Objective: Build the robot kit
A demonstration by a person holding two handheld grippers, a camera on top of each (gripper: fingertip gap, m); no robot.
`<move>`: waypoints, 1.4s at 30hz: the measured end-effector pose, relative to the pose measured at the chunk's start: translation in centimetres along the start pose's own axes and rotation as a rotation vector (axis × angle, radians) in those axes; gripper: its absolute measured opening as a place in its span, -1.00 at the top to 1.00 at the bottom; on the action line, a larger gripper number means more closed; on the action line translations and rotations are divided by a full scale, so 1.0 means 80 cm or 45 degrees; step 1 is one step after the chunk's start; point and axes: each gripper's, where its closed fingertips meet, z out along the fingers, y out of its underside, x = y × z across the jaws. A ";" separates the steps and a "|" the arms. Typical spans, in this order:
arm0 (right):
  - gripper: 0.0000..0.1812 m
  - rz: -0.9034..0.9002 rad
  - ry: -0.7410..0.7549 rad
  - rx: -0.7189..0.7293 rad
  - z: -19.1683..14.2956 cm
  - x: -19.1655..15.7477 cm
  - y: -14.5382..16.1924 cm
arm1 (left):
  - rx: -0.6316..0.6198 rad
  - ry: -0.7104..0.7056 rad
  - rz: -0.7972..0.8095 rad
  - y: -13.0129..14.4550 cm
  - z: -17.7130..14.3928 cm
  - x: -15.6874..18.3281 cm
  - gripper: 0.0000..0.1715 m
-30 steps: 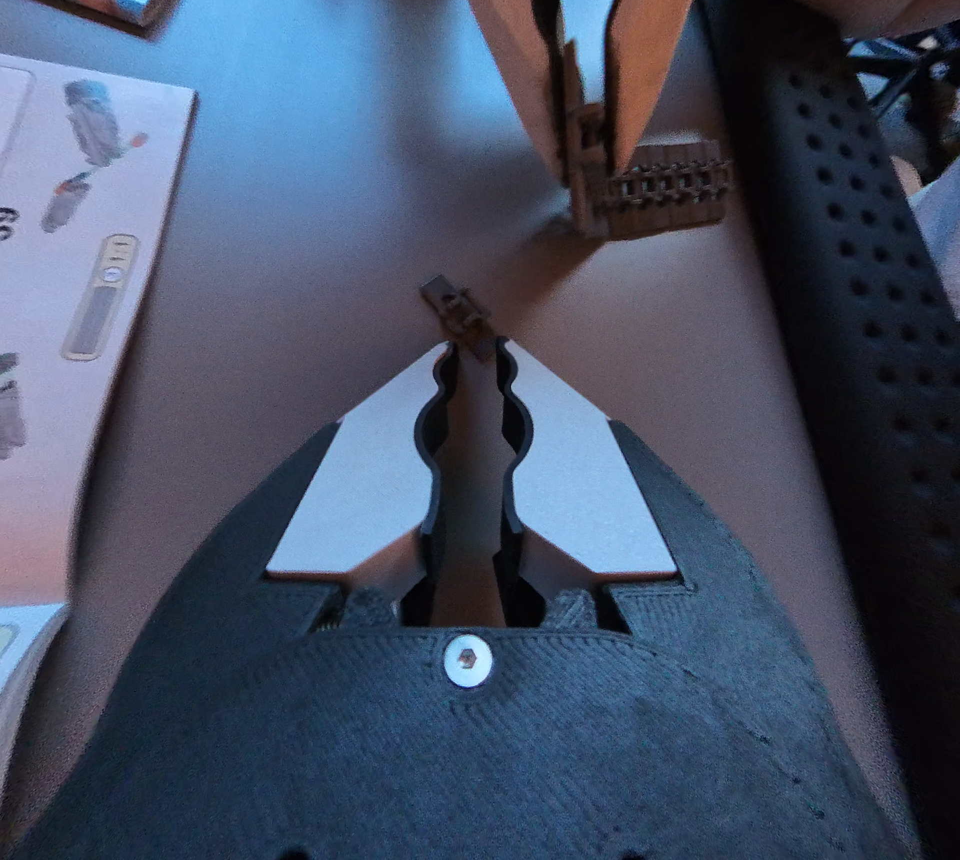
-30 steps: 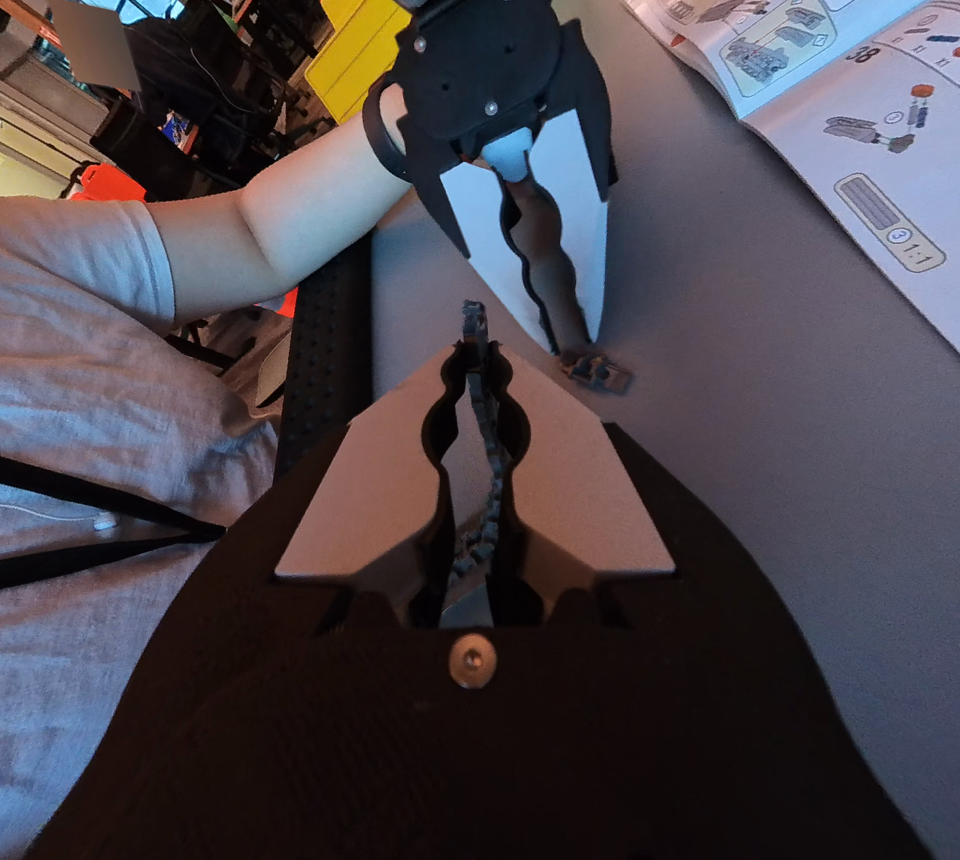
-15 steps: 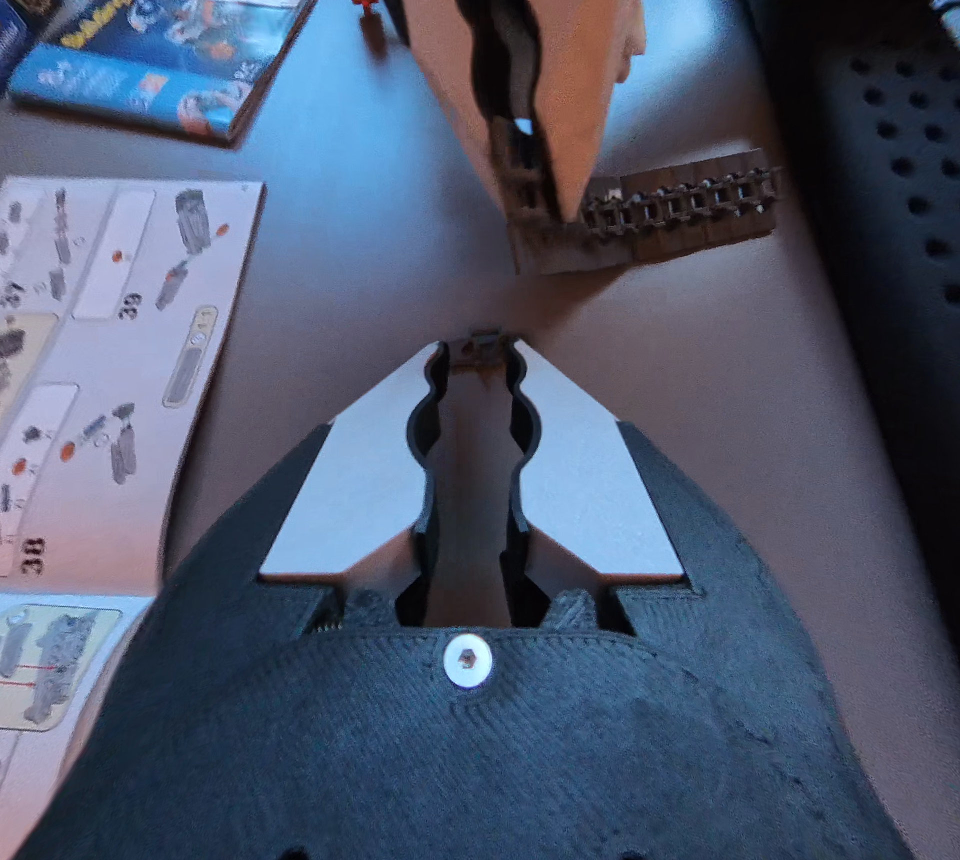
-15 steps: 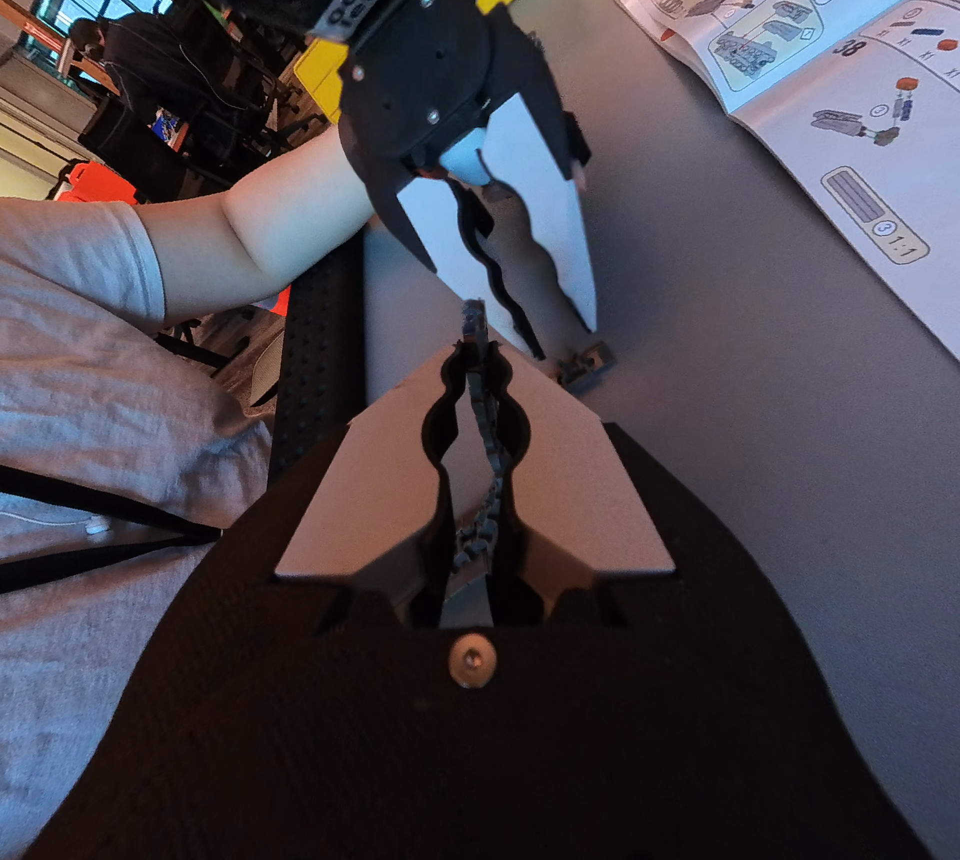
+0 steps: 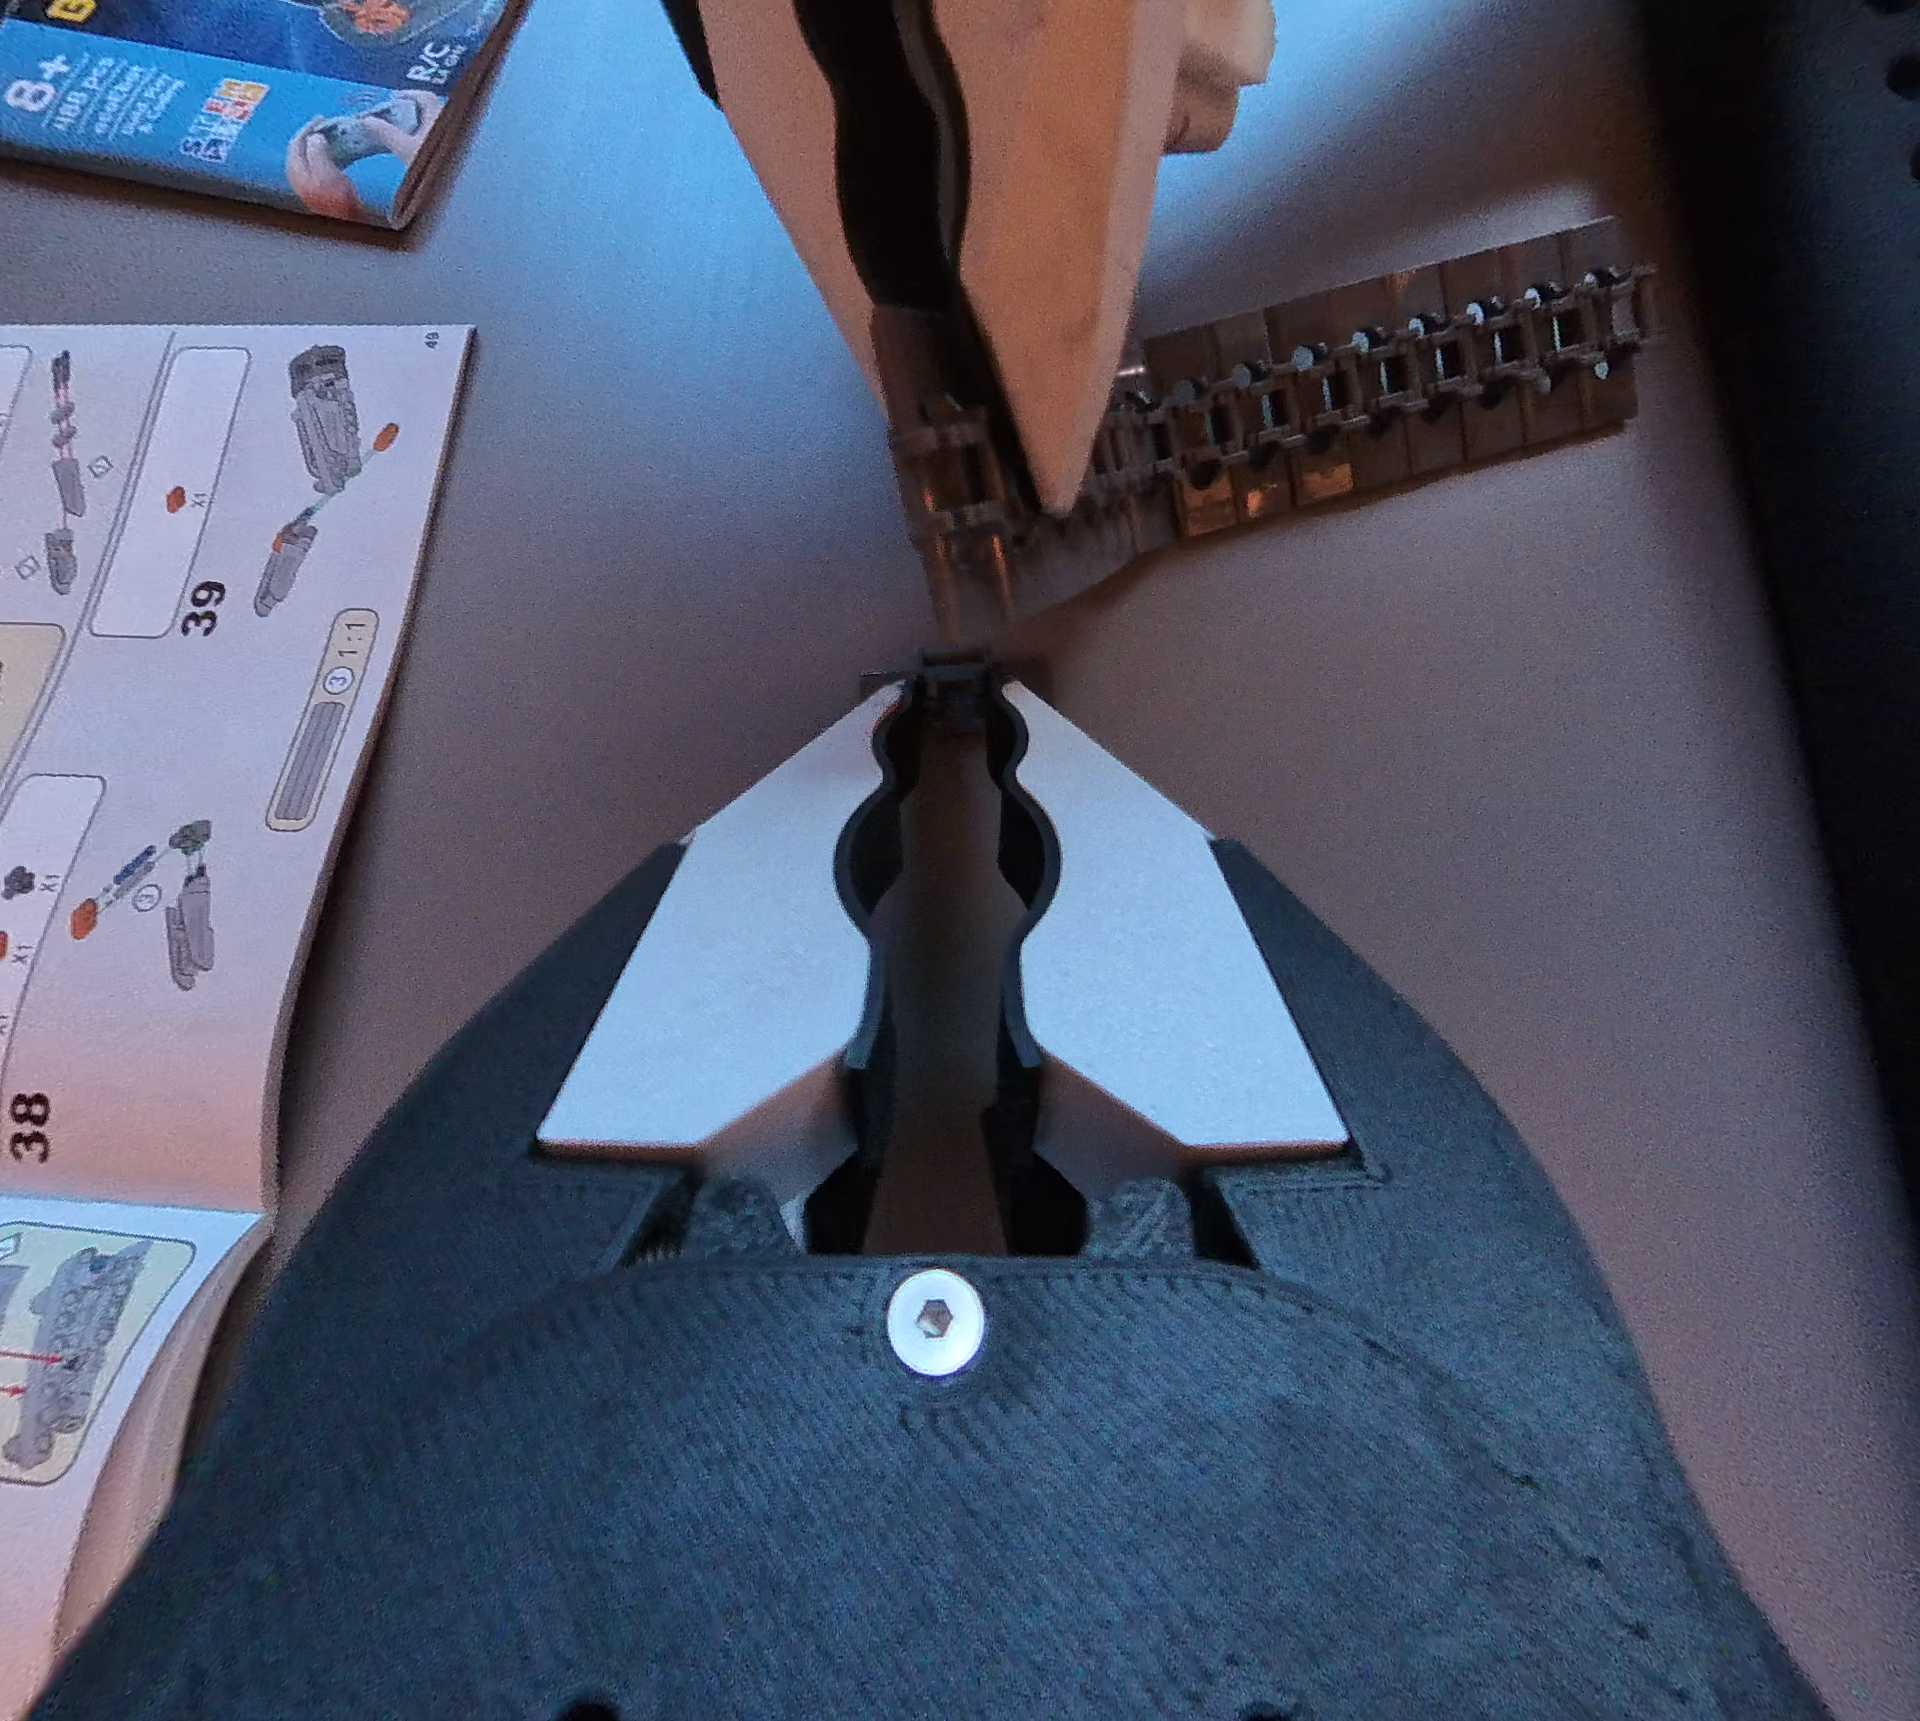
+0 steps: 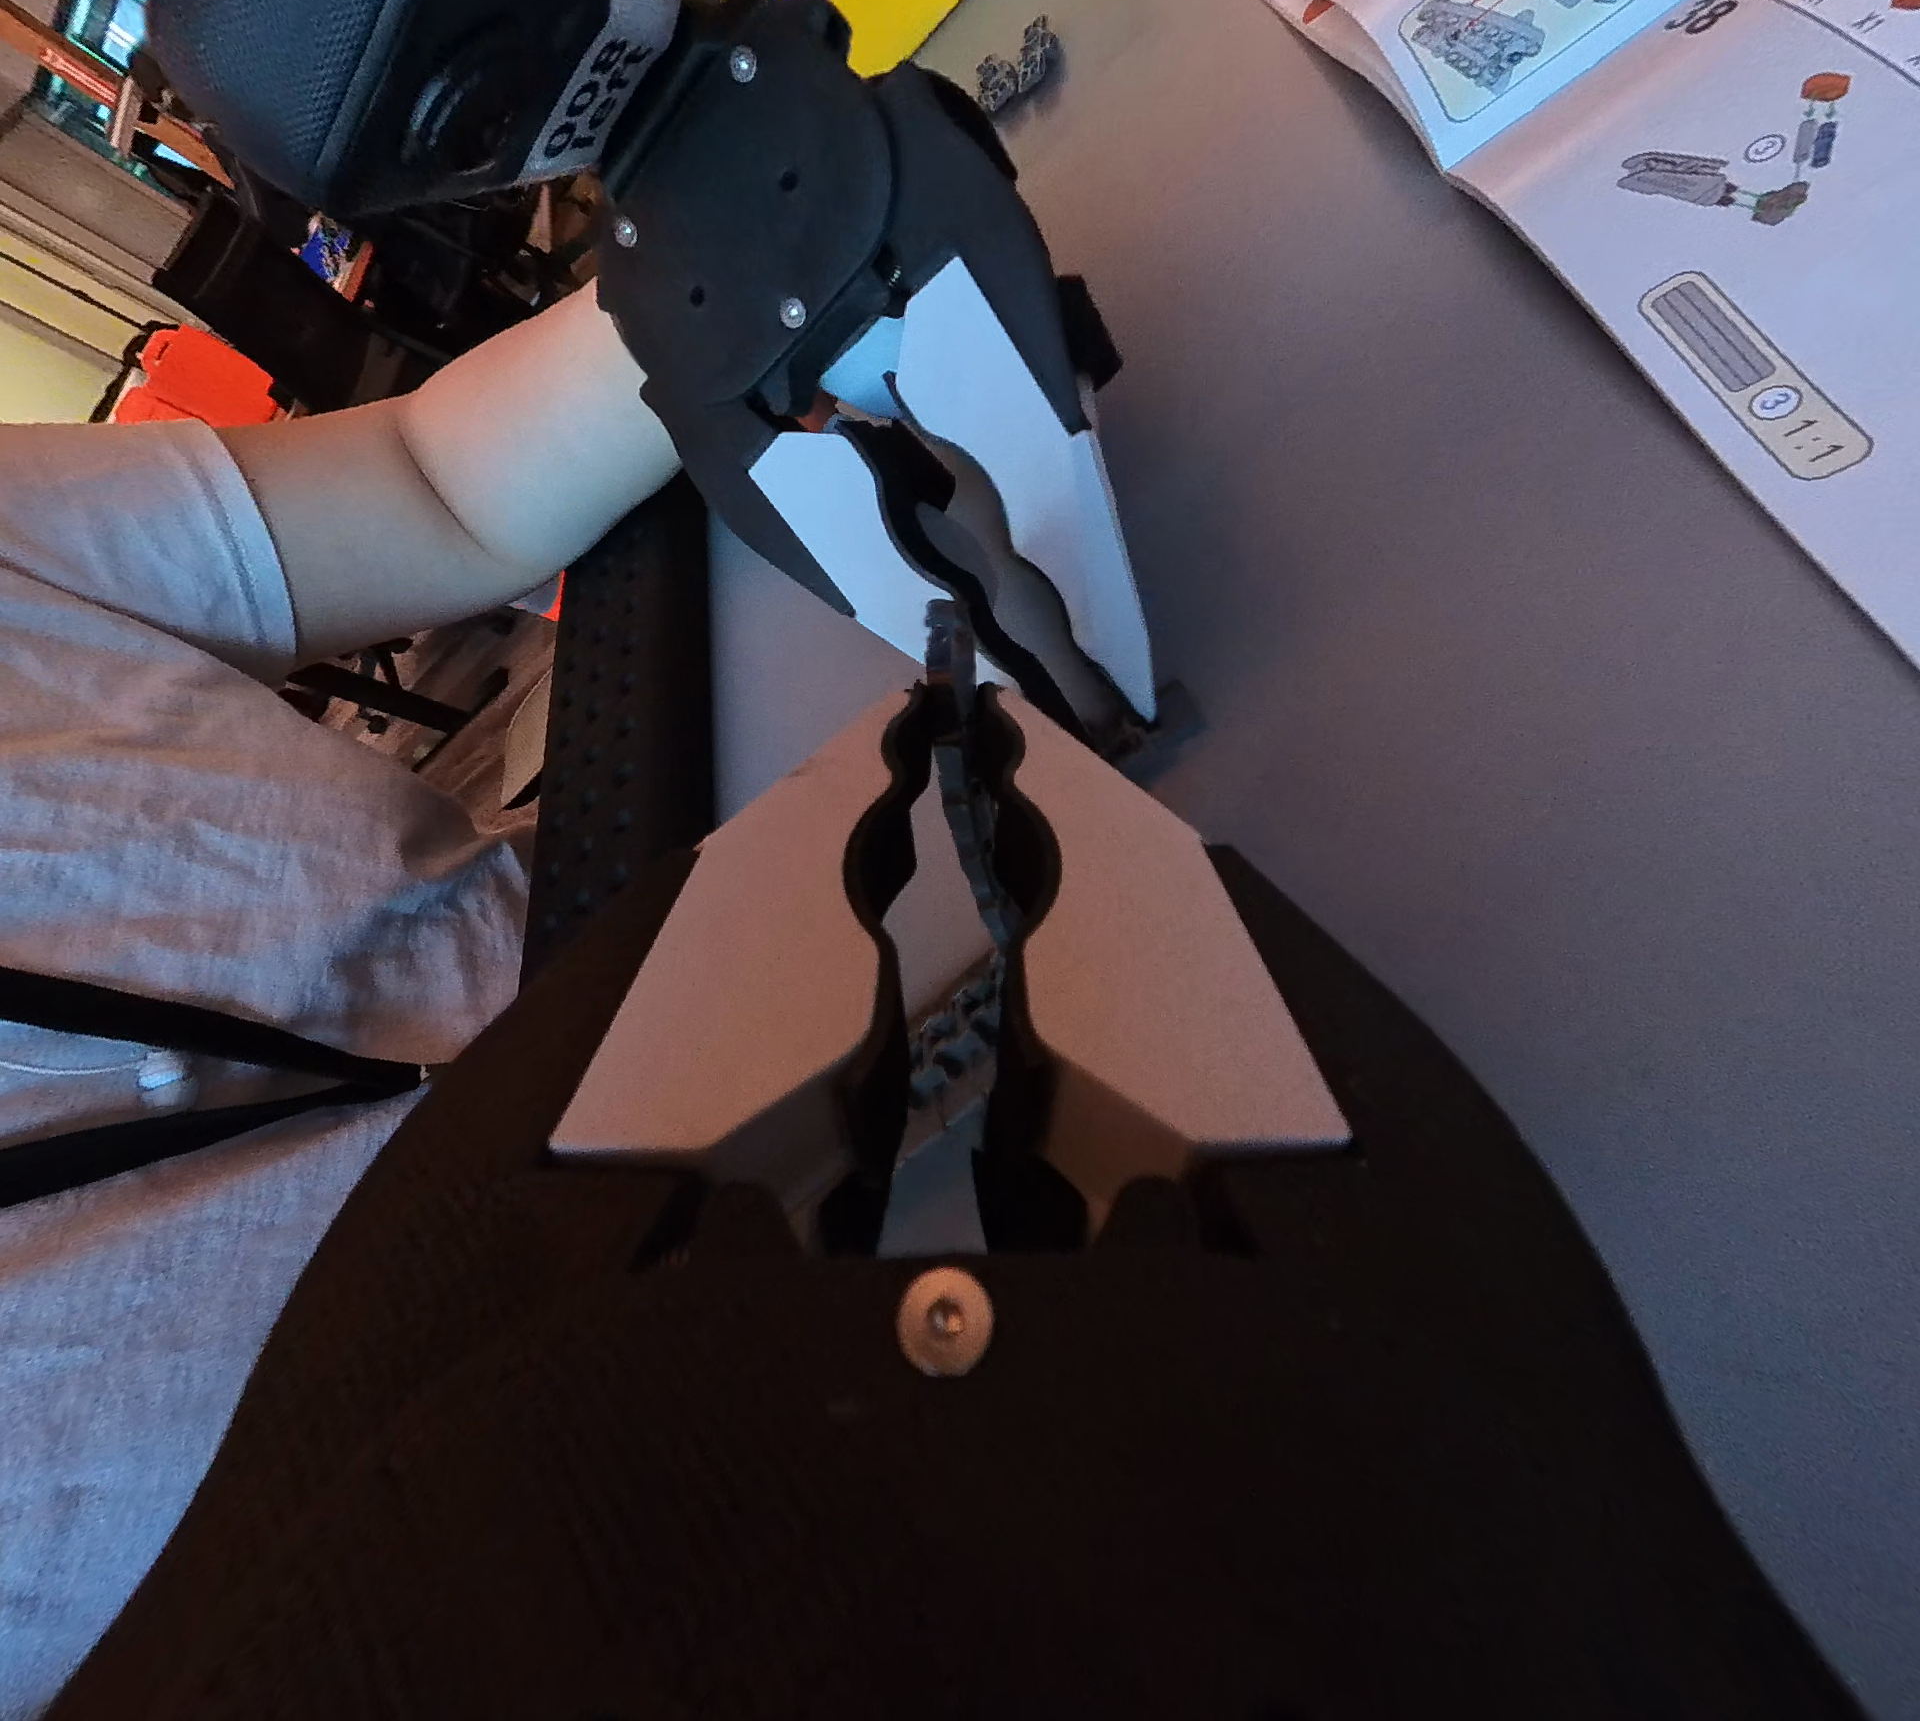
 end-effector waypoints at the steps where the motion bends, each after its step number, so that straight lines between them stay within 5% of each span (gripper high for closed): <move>1: 0.94 0.002 0.000 0.001 0.000 0.000 0.000 | -0.009 -0.007 0.016 0.001 -0.001 0.001 0.87; 23: 0.94 0.051 -0.089 0.044 0.009 0.000 -0.001 | -0.012 -0.043 0.071 0.003 -0.002 -0.002 0.89; 32: 0.93 0.086 -0.173 0.010 0.030 0.000 0.004 | 0.049 -0.248 0.062 0.030 -0.064 0.003 0.90; 37: 0.94 0.230 -0.423 -0.094 0.047 -0.011 0.015 | 0.047 -0.288 0.363 0.000 -0.102 0.028 0.90; 42: 0.94 0.277 -0.579 -0.205 0.065 -0.031 0.017 | -0.266 -0.141 0.653 0.002 -0.104 0.038 0.90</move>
